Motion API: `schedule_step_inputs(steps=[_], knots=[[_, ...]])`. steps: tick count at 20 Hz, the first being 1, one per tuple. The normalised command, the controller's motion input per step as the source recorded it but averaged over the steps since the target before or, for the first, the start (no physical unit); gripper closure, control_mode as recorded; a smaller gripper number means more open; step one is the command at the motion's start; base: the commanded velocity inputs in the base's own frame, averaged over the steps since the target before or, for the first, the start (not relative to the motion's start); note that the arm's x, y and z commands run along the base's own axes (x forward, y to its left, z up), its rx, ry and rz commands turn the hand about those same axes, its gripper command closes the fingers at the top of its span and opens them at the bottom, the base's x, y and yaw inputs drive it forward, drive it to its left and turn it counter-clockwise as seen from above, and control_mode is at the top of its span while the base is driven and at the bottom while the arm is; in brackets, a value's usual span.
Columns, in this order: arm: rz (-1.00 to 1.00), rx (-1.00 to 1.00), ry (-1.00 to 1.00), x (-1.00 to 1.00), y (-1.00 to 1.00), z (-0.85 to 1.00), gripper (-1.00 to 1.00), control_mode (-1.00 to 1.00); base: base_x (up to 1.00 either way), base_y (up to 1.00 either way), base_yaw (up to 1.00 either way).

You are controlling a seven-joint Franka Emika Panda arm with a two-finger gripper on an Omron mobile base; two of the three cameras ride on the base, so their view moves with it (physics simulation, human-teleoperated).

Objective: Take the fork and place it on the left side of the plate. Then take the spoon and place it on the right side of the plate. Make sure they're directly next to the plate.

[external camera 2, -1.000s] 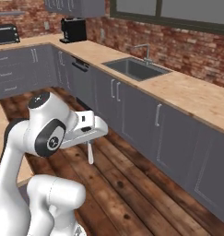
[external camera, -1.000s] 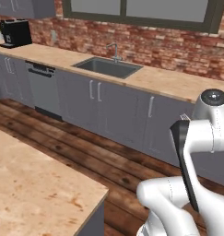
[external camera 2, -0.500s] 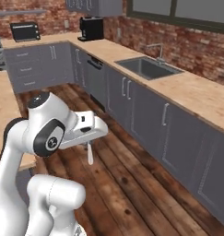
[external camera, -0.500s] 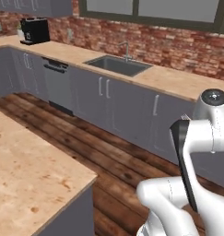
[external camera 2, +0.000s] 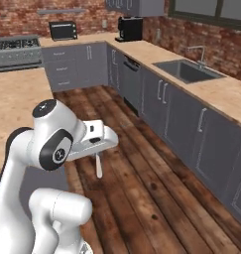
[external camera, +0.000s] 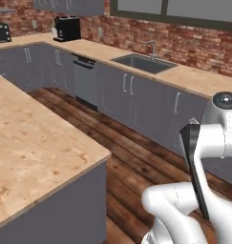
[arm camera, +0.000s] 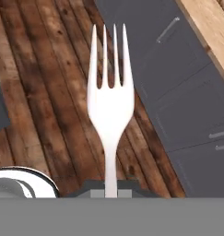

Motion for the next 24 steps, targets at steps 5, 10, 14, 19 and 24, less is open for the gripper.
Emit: schedule_step_inputs(steps=[5, 10, 14, 19, 24], knots=[[0.00, 0.00, 0.00, 0.00, 0.00, 0.00, 1.00, 1.00, -0.32, 0.95, 0.24], [0.00, 0.00, 0.00, 0.00, 0.00, 0.00, 1.00, 1.00, -0.12, 1.00, 0.19], [0.00, 0.00, 0.00, 0.00, 0.00, 0.00, 1.00, 1.00, -0.08, 1.00, 0.18], [0.00, 0.00, 0.00, 0.00, 0.00, 0.00, 1.00, 1.00, -0.02, 1.00, 0.17], [0.00, 0.00, 0.00, 0.00, 0.00, 0.00, 1.00, 1.00, -0.02, 1.00, 0.16]])
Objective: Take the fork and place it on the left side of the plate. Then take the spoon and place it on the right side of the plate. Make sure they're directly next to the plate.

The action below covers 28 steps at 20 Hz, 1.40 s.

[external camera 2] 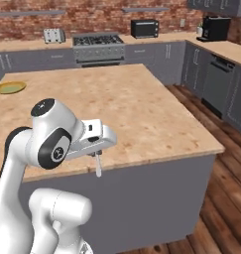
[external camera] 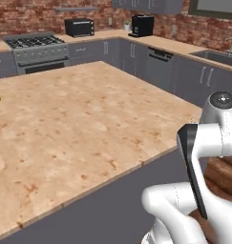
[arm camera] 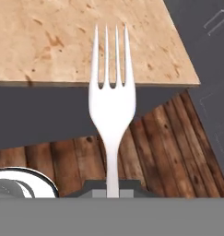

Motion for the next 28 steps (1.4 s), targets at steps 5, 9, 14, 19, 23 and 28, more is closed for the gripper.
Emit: schedule_step_inputs(steps=[5, 9, 14, 19, 23, 28], knots=[[0.00, 0.00, 0.00, 0.00, 0.00, 0.00, 1.00, 1.00, 0.00, 1.00, 0.15], [0.00, 0.00, 0.00, 0.00, 0.00, 0.00, 1.00, 1.00, 0.00, 1.00, 0.13], [0.00, 0.00, 0.00, 0.00, 0.00, 0.00, 1.00, 1.00, 0.00, 1.00, 0.09], [0.00, 0.00, 0.00, 0.00, 0.00, 0.00, 1.00, 1.00, 0.10, 1.00, 0.07], [0.00, 0.00, 0.00, 0.00, 0.00, 0.00, 1.00, 1.00, 0.25, 1.00, 0.01], [0.00, 0.00, 0.00, 0.00, 0.00, 0.00, 1.00, 1.00, 0.12, 1.00, -0.01]])
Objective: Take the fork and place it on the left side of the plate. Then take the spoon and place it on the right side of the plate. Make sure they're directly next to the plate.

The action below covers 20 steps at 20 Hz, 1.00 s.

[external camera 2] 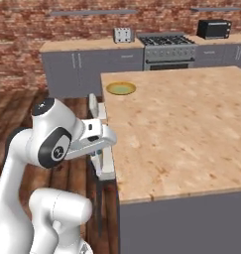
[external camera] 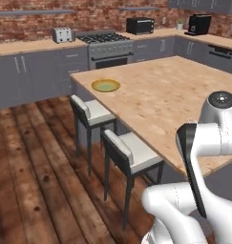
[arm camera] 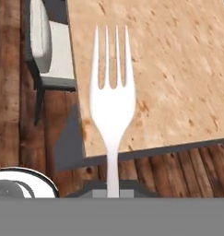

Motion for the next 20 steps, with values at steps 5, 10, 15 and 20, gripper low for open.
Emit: schedule_step_inputs(steps=[5, 10, 15, 20], knots=[[0.00, 0.00, 0.00, 0.00, 0.00, 0.00, 1.00, 1.00, 0.04, 1.00, -0.13], [0.00, 0.00, 0.00, 0.00, 0.00, 0.00, 1.00, 1.00, 0.15, 1.00, -0.27], [0.00, 0.00, 0.00, 0.00, 0.00, 0.00, 1.00, 1.00, 0.16, 1.00, -0.35], [0.00, 0.00, 0.00, 0.00, 0.00, 0.00, 1.00, 1.00, 0.27, 0.85, -0.44]])
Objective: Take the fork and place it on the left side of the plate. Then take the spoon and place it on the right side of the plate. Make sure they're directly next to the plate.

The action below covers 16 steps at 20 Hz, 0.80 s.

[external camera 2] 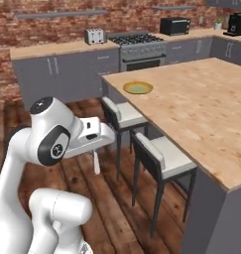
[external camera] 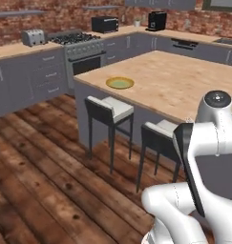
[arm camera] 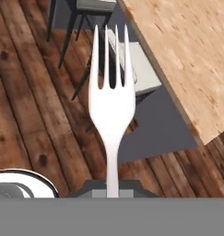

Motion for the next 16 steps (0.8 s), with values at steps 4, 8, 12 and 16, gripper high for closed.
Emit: schedule_step_inputs(steps=[4, 8, 12, 16], knots=[[0.00, 0.00, 0.00, 0.00, 0.00, 0.00, 1.00, 1.00, 0.44, 0.73, -0.49], [0.00, 0.00, 0.00, 0.00, 0.00, 0.00, 1.00, 1.00, 0.52, 0.75, -0.48], [0.00, 0.00, 0.00, 0.00, 0.00, 0.00, 1.00, 1.00, 0.54, 0.81, -0.45], [0.00, 0.00, 0.00, 0.00, 0.00, 0.00, 1.00, 1.00, 0.52, 0.88, -0.42]])
